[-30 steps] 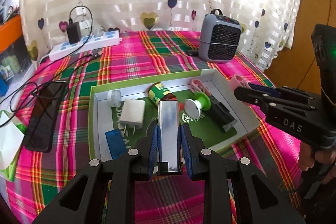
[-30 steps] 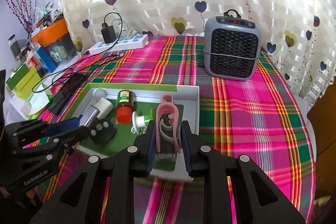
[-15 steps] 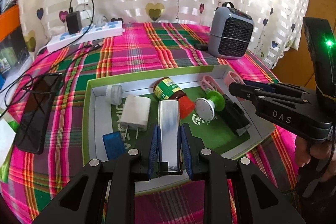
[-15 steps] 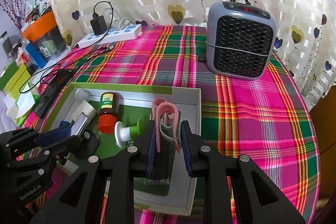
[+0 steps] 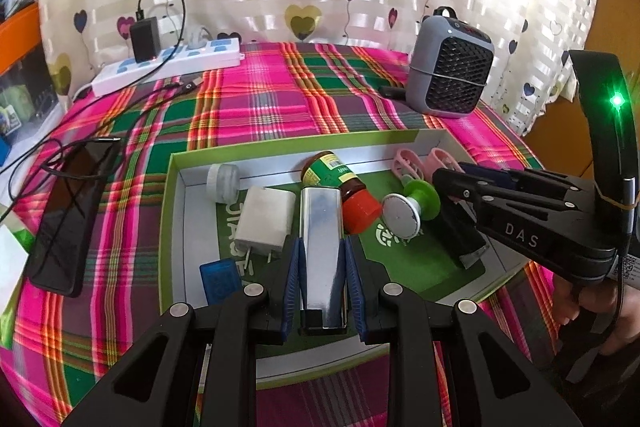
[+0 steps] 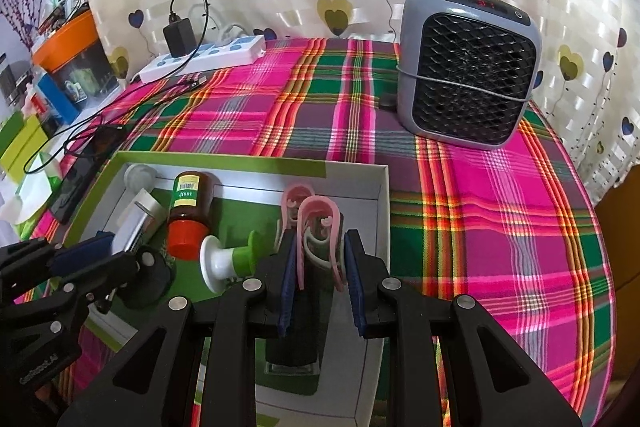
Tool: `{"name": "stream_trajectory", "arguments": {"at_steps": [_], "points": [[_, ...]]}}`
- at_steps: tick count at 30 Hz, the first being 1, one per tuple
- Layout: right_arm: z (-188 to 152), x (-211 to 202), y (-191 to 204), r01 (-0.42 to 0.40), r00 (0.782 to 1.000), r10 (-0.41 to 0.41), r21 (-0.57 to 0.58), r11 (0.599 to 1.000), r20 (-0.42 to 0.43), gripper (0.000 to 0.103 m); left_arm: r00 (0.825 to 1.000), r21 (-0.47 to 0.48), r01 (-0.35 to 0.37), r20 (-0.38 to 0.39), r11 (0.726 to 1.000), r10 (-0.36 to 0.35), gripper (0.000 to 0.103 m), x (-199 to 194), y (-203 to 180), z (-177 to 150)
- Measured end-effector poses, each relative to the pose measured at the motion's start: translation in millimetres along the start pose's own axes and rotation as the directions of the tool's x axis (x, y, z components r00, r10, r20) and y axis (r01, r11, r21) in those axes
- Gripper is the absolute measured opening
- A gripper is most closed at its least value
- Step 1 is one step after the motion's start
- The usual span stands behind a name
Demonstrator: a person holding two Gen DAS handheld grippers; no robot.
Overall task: Organize rigid objects
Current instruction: 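Lower the silver bar and pink clip onto the green card with both grippers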
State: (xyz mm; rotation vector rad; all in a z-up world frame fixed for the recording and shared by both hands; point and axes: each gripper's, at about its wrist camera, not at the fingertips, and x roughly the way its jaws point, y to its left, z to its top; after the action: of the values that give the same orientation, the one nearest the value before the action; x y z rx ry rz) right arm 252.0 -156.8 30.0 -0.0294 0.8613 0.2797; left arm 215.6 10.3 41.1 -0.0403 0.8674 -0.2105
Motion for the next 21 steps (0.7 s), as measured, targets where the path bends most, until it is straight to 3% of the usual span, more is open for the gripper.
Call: {"name": "stream_trajectory", "arguments": {"at_steps": [21], "points": [[-0.6,0.4,-0.6,-0.024,1.000,0.024,0.019,1.000,0.008,0.025,0.999,-0.014,-0.006,-0.035,1.000,0.005,0.025,10.2,2.7,-2.2]]}}
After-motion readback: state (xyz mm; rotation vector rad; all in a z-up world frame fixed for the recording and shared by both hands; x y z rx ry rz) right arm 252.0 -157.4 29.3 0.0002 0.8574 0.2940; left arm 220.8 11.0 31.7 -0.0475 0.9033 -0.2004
